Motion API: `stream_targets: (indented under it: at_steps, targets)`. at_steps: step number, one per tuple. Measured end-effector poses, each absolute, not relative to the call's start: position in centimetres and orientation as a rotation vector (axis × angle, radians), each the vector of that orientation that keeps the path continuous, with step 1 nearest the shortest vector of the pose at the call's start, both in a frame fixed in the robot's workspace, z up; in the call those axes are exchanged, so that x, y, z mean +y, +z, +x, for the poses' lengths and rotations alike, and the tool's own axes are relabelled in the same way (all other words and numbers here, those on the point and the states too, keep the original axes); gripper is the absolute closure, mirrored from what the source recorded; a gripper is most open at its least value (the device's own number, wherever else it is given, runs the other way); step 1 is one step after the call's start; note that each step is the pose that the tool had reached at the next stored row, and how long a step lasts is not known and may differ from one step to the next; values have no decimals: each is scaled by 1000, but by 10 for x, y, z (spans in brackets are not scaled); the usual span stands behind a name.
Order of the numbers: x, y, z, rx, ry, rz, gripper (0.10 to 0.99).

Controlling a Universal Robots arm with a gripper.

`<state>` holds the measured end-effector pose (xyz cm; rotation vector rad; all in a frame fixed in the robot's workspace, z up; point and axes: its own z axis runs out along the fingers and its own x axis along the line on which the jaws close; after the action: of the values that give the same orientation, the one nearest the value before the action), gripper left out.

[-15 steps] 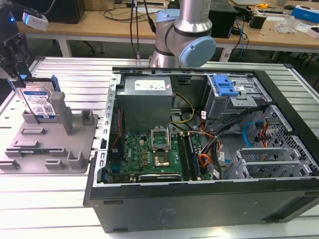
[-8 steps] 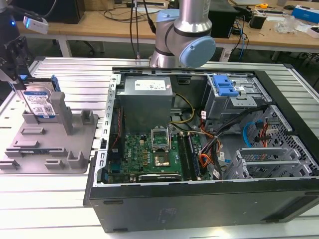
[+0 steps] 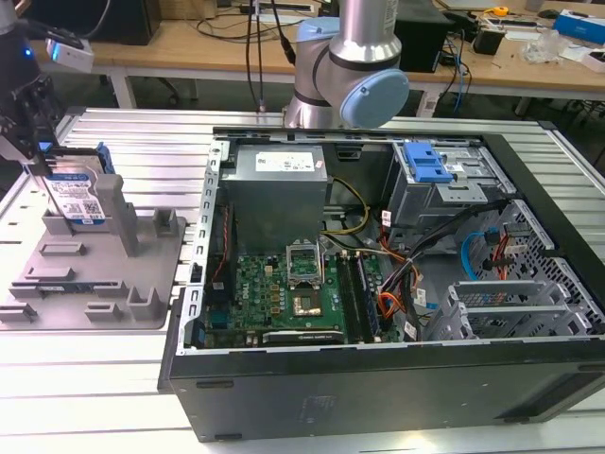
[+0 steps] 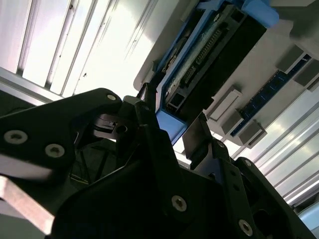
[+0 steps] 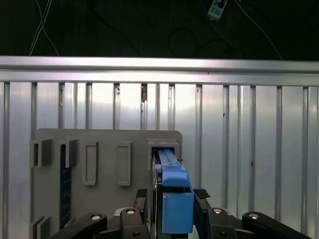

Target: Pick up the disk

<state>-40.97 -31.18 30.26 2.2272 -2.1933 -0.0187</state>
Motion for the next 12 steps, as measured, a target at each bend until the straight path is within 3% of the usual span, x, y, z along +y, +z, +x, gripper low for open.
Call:
stream_targets:
  at_steps: [8, 9, 10, 12]
  targets:
    - [-312, 297, -411, -2193, -19, 2227, 604]
    - [-312, 297, -411, -2193, -19, 2227, 620]
    - [-312, 296, -411, -2193, -19, 2227, 694]
    - [-312, 295, -411, -2193, -19, 2227, 694]
